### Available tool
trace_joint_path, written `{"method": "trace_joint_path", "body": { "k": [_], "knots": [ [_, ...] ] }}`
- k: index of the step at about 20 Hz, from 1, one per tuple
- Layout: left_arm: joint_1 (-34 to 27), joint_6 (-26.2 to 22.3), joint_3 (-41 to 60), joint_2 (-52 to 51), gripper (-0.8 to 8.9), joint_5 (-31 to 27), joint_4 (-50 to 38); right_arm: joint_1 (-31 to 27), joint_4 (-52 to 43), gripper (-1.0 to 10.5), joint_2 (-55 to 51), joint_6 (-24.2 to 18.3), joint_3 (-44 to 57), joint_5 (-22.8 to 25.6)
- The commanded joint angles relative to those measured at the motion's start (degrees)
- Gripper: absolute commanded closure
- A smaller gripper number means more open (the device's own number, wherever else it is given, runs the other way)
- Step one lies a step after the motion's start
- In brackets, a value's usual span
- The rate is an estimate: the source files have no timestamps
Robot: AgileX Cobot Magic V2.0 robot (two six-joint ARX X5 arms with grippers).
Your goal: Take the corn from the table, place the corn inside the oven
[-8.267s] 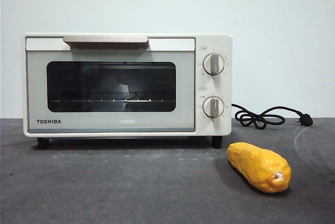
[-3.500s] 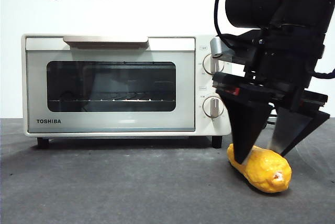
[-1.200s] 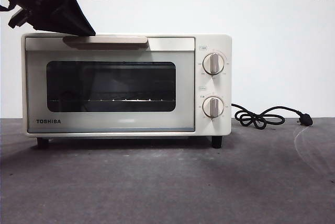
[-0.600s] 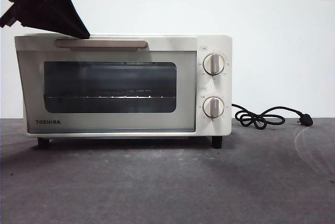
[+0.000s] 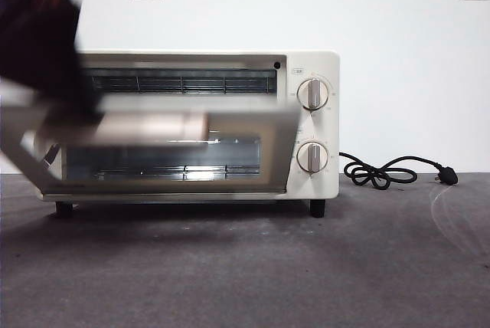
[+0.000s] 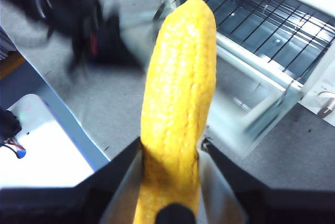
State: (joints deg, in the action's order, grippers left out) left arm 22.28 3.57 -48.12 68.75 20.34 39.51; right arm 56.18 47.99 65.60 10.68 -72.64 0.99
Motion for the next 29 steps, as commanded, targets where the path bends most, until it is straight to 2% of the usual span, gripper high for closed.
{"method": "trace_joint_path", "body": {
  "k": [1, 7, 13, 18, 22, 29],
  "knots": [
    [1.3, -1.3, 0.7, 0.4, 8.19, -3.5, 0.2, 0.1, -0.4, 9.6, 0.0, -0.5, -0.2, 0.2],
    [6.8, 0.8, 0.7, -5.7, 8.19, -3.5, 0.8, 0.1, -0.8, 9.6, 0.0, -0.9, -0.2, 0.1],
    [8.7, 2.4, 0.7, -19.4, 8.19, -5.0, -0.2, 0.1, -5.4, 9.6, 0.2, -3.0, -0.2, 0.1],
    [8.7, 2.8, 0.7, -33.8, 8.19, -14.3, -2.9, 0.1, -12.6, 9.6, 1.0, -7.6, -0.2, -0.8],
    [8.7, 2.8, 0.7, -44.0, 8.19, -19.5, -3.4, 0.1, -19.1, 9.6, 4.0, -10.7, -0.2, -4.9],
    [8.7, 1.5, 0.7, -52.2, 8.19, -30.8, -2.6, 0.1, -25.7, 9.6, 13.2, -17.7, -0.2, -5.0]
  ]
}}
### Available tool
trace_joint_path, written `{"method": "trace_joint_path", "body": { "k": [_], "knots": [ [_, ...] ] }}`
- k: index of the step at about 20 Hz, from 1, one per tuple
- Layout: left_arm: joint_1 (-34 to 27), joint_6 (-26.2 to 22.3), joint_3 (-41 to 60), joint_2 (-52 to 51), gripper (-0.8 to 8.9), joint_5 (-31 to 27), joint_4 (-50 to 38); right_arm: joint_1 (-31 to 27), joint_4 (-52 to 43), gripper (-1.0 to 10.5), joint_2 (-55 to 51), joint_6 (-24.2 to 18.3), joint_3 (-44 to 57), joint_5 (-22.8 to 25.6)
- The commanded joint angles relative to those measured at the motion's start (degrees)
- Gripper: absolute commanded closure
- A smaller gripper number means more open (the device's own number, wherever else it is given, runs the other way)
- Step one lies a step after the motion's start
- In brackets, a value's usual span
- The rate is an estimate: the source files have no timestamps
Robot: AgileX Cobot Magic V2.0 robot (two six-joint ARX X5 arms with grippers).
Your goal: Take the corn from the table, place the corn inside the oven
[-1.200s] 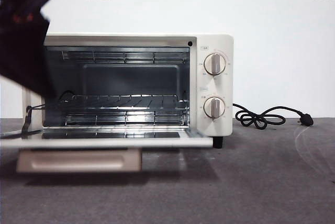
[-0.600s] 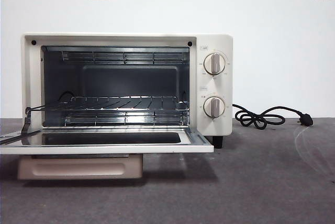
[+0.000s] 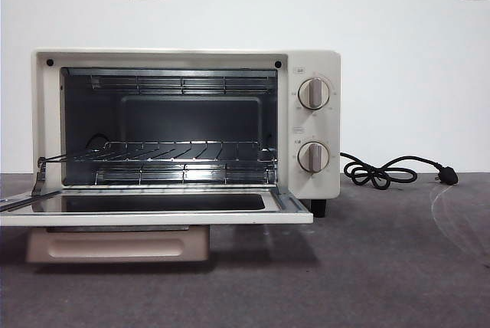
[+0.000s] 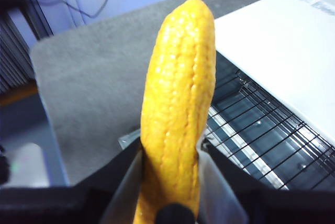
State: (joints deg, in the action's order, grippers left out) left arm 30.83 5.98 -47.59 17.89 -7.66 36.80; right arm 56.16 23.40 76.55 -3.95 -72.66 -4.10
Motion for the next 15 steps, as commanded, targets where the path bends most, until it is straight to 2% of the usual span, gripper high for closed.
{"method": "trace_joint_path", "body": {
  "k": [1, 6, 11, 15],
  "knots": [
    [0.1, -1.5, 0.2, -1.8, 8.19, -4.3, 0.2, 0.1, -1.5, 9.6, 3.4, -3.9, -0.2, 0.2],
    [0.1, -3.8, 0.2, -3.8, 8.19, -12.0, 2.7, 0.1, -4.3, 9.6, 9.7, -10.4, -0.2, 3.3],
    [0.2, -4.6, 0.2, -3.9, 8.19, -11.9, 7.2, 0.1, -7.1, 9.6, 15.1, -16.7, -0.2, 9.7],
    [0.2, -4.6, 0.2, -3.9, 8.19, -11.9, 9.8, 0.0, -9.4, 9.6, 18.9, -23.4, -0.2, 15.3]
  ]
}}
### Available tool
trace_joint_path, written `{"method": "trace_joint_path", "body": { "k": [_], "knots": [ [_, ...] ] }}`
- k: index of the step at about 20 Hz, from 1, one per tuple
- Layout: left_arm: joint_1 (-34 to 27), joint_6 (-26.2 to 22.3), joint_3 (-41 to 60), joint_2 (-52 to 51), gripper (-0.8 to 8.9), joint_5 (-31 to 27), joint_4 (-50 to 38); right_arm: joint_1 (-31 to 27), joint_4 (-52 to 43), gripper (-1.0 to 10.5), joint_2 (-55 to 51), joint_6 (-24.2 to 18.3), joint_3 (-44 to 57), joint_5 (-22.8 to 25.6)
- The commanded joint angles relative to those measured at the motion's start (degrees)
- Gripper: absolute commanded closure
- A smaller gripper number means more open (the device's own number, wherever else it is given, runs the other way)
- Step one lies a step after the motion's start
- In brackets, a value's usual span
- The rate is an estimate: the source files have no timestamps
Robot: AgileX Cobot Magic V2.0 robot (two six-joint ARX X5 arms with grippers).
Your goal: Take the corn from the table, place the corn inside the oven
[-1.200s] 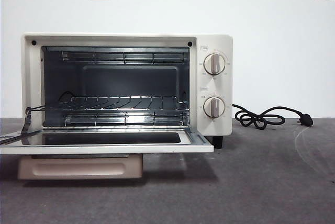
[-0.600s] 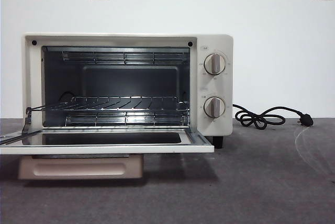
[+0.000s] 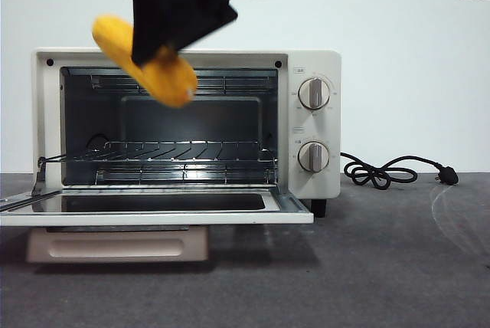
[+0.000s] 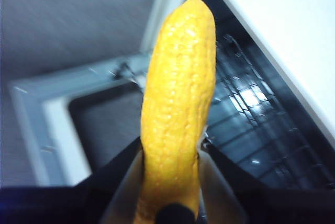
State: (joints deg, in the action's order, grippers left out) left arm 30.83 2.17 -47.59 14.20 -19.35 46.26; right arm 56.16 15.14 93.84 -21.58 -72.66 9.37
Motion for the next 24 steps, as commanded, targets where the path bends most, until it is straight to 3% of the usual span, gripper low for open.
{"method": "trace_joint_path", "body": {
  "k": [1, 9, 16, 24],
  "knots": [
    [0.2, -0.8, 0.2, -0.2, 8.19, -0.2, 0.6, -0.3, -1.7, 9.6, 2.2, -7.2, -0.2, 2.3],
    [0.2, -0.7, 0.2, -0.2, 8.19, -0.2, 2.3, -1.1, -8.9, 9.6, 6.6, -15.9, -0.2, 9.2],
    [0.2, -0.7, 0.2, -0.2, 8.19, -0.2, 4.0, -3.1, -11.3, 9.6, 9.1, -20.8, -0.2, 10.2],
    [0.2, -0.4, 0.2, -0.2, 8.19, -0.1, 4.0, -5.3, -11.1, 9.4, 10.2, -22.6, -0.2, 9.4]
  ]
}}
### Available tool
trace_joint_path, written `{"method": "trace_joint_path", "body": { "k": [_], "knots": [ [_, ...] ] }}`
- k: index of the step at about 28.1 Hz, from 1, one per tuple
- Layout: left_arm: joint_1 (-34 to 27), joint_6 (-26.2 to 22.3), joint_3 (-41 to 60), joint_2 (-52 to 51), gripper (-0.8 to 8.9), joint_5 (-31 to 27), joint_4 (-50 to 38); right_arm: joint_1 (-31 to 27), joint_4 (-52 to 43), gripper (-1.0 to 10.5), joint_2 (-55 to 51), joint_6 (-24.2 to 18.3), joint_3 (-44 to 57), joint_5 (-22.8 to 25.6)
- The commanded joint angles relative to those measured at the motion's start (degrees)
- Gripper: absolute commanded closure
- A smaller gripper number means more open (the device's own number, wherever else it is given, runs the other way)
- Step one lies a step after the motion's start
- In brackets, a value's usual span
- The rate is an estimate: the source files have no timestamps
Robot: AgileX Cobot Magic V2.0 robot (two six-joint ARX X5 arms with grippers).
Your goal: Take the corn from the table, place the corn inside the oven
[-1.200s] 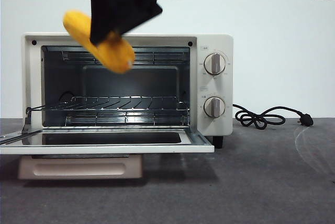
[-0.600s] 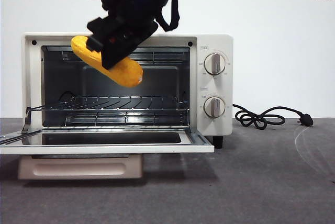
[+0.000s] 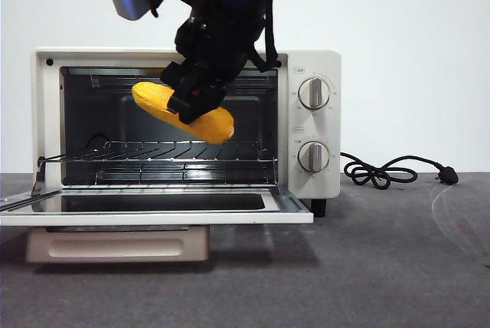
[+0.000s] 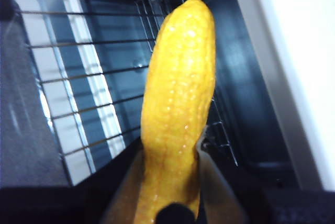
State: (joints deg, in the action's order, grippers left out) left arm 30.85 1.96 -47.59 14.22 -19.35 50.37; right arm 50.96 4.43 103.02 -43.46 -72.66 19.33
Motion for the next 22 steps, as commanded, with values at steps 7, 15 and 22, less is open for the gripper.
{"method": "trace_joint_path", "body": {
  "k": [7, 15, 22],
  "knots": [
    [0.2, -0.1, 0.2, -0.2, 8.19, 0.0, 0.2, -0.4, 0.0, 7.7, 1.0, -0.7, -0.2, -1.8],
    [0.2, -0.1, 0.2, -0.2, 8.19, 0.0, 1.1, -0.4, -0.1, 6.5, 1.0, -0.2, -0.2, -1.8],
    [0.2, -0.1, 0.2, -0.2, 8.19, 0.0, 1.0, -0.3, 0.0, 6.0, 1.0, 0.2, -0.2, -1.7]
  ]
}}
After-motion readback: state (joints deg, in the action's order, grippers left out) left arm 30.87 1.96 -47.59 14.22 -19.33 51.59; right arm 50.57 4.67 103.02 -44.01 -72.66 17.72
